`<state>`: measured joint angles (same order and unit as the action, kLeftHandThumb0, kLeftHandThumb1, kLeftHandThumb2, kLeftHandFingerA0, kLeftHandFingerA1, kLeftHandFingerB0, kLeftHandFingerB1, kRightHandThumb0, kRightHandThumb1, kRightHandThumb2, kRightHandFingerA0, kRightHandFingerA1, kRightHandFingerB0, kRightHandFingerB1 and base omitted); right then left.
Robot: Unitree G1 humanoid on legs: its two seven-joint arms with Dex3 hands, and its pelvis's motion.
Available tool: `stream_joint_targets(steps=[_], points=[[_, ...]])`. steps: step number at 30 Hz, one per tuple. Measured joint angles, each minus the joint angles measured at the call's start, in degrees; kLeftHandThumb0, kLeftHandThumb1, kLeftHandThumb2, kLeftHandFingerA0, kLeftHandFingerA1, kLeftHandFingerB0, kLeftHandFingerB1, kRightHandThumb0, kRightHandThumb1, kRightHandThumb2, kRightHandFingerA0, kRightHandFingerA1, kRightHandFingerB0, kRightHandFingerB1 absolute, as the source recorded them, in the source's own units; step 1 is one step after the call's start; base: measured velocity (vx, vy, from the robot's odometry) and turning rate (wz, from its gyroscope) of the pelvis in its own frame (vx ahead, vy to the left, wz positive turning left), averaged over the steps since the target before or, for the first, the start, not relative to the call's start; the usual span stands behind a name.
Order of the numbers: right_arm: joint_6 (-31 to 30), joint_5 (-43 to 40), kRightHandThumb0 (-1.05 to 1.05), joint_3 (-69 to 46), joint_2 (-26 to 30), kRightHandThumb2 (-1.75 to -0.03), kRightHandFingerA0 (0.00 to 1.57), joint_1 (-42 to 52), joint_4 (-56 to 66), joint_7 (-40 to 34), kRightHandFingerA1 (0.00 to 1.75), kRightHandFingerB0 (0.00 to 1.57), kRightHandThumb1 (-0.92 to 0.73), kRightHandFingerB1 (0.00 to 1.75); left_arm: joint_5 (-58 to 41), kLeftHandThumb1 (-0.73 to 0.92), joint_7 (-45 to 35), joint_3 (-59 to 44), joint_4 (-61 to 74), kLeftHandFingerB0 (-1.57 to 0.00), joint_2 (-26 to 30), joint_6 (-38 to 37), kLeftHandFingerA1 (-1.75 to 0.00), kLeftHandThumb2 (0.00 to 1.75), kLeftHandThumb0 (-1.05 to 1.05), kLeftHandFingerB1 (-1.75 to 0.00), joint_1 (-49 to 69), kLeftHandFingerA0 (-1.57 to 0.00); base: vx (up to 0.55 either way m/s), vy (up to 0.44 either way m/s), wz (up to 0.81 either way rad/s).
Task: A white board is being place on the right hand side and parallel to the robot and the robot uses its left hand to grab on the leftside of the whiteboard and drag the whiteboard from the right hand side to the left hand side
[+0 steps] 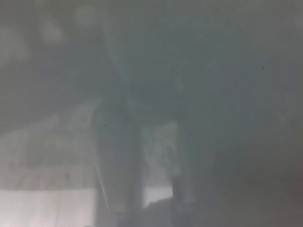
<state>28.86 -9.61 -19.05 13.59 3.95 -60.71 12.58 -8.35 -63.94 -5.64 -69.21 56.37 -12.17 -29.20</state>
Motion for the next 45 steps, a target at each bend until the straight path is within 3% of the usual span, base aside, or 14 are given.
stream_joint_targets(steps=[1, 6, 8, 9, 11, 12, 22, 23, 25, 26, 27, 40, 43, 45], points=[[0.0, 0.0, -0.75, 0.0, 0.0, -0.62, 0.8, 0.0, 0.1, 0.0, 0.87, 0.42, -0.71, 0.56, -0.3, 0.45, 1.1, -1.6, 0.2, 0.0, -0.4, 0.5, -0.12, 0.71, -0.53, 0.0, 1.1, 0.0, 0.0, 0.0, 0.0], [0.0, 0.0, -0.74, 0.1, -0.1, -0.62, 0.89, 0.0, 0.1, 0.0, 0.84, 0.44, -0.72, 0.58, -2.6, 0.62, 5.6, -9.1, 2.1, 0.0, -4.6, 1.1, 0.0, 0.58, -0.61, 0.0, 7.6, 0.0, 0.0, 0.0, 0.0], [0.0, 0.1, -0.74, 0.1, -0.1, -0.59, 0.79, 0.0, 0.1, 0.0, 0.86, 0.46, -0.72, 0.56, -3.5, 0.54, 7.9, -12.1, 3.3, 0.0, -7.8, 0.9, -0.08, 0.82, -0.74, -0.03, 11.7, 0.0, 0.0, 0.0, 0.0], [0.0, 0.0, -0.7, 0.1, -0.1, -1.07, 0.78, 0.0, 0.1, 0.0, 0.85, 0.41, -0.55, 0.64, -3.8, 0.55, 8.7, -13.2, 3.9, 0.0, -9.1, 0.8, -0.09, 0.82, -0.76, -0.01, 13.4, 0.0, 0.0, 0.0, 0.0], [0.0, 0.0, -0.69, 0.0, -0.1, -1.07, 0.78, 0.0, 0.1, 0.1, 0.85, 0.4, -0.55, 0.63, -4.5, 0.57, 10.4, -15.6, 5.7, 0.0, -12.6, 0.7, -0.09, 0.84, -0.8, 0.0, 17.8, 0.0, 0.0, 0.0, 0.0], [0.0, 0.0, -0.75, 0.0, -0.1, -0.62, 0.86, 0.0, 0.1, 0.1, 0.85, 0.44, -0.72, 0.57, -4.9, 0.6, 11.5, -17.0, 7.2, 0.0, -15.0, 0.6, -0.07, 0.87, -0.83, 0.0, 20.8, 0.0, 0.0, 0.0, 0.0], [0.0, 0.1, -0.75, 0.1, -0.2, -0.61, 0.86, -0.2, 0.1, 0.1, 0.83, 0.45, -0.71, 0.56, -7.7, 0.59, 21.1, -22.4, 16.2, 0.0, -30.7, -3.7, -0.24, 0.88, -0.78, -0.04, 42.1, -0.1, 0.0, 0.0, -0.02], [0.0, 0.1, -0.77, 0.0, -0.2, -0.61, 0.78, -0.2, 0.1, 0.1, 0.88, 0.45, -0.71, 0.56, -7.5, 0.72, 22.0, -22.1, 16.1, 0.0, -32.1, -4.0, -0.31, 0.62, -0.71, -0.03, 44.0, -0.2, 0.0, 0.0, 0.0], [0.0, 0.0, -0.78, -0.1, -0.2, -0.62, 0.81, -0.1, 0.1, 0.2, 0.84, 0.45, -0.7, 0.56, -6.8, 0.6, 23.8, -20.8, 15.9, 0.0, -34.2, -4.3, -0.3, 0.9, -0.76, -0.08, 46.9, -0.1, 0.0, 0.0, 0.12], [0.0, 0.0, -0.7, -0.1, -0.2, -1.06, 0.79, -0.2, 0.1, 0.2, 0.84, 0.4, -0.54, 0.63, -6.2, 0.62, 25.1, -19.8, 15.5, 0.0, -35.2, -4.4, -0.31, 0.92, -0.76, -0.1, 48.3, -0.11, 0.0, 0.0, 0.15], [0.0, 0.0, -0.75, -0.1, -0.2, -0.62, 0.83, -0.3, 0.1, 0.2, 0.85, 0.46, -0.72, 0.56, -5.7, 0.62, 26.2, -19.0, 14.5, 0.0, -35.6, -4.4, -0.28, 0.92, -0.73, -0.12, 48.6, -0.07, -0.02, -0.021, 0.12], [0.1, 0.0, -0.76, -0.1, -0.4, -0.61, 0.88, -0.2, -0.6, 0.5, 0.83, 0.46, -0.72, 0.57, -3.8, 0.57, 33.2, -15.4, 6.6, 0.0, -35.7, -4.1, -0.44, 0.91, -0.7, -0.21, 44.7, -0.1, 0.0, -0.002, 0.01], [0.2, 0.0, -0.69, 0.0, -0.4, -1.07, 0.78, -0.2, -0.6, 0.5, 0.84, 0.4, -0.54, 0.64, -3.8, 0.59, 34.2, -15.4, 6.0, 0.0, -35.7, -3.7, -0.42, 0.92, -0.7, -0.2, 44.1, -0.06, 0.0, 0.0, 0.0], [0.2, 0.0, -0.69, 0.1, -0.4, -1.07, 0.78, -0.2, -0.6, 0.5, 0.84, 0.4, -0.54, 0.64, -3.7, 0.59, 34.7, -15.3, 5.7, 0.0, -35.7, -3.6, -0.42, 0.92, -0.7, -0.2, 44.0, -0.06, 0.0, 0.0, 0.0]])
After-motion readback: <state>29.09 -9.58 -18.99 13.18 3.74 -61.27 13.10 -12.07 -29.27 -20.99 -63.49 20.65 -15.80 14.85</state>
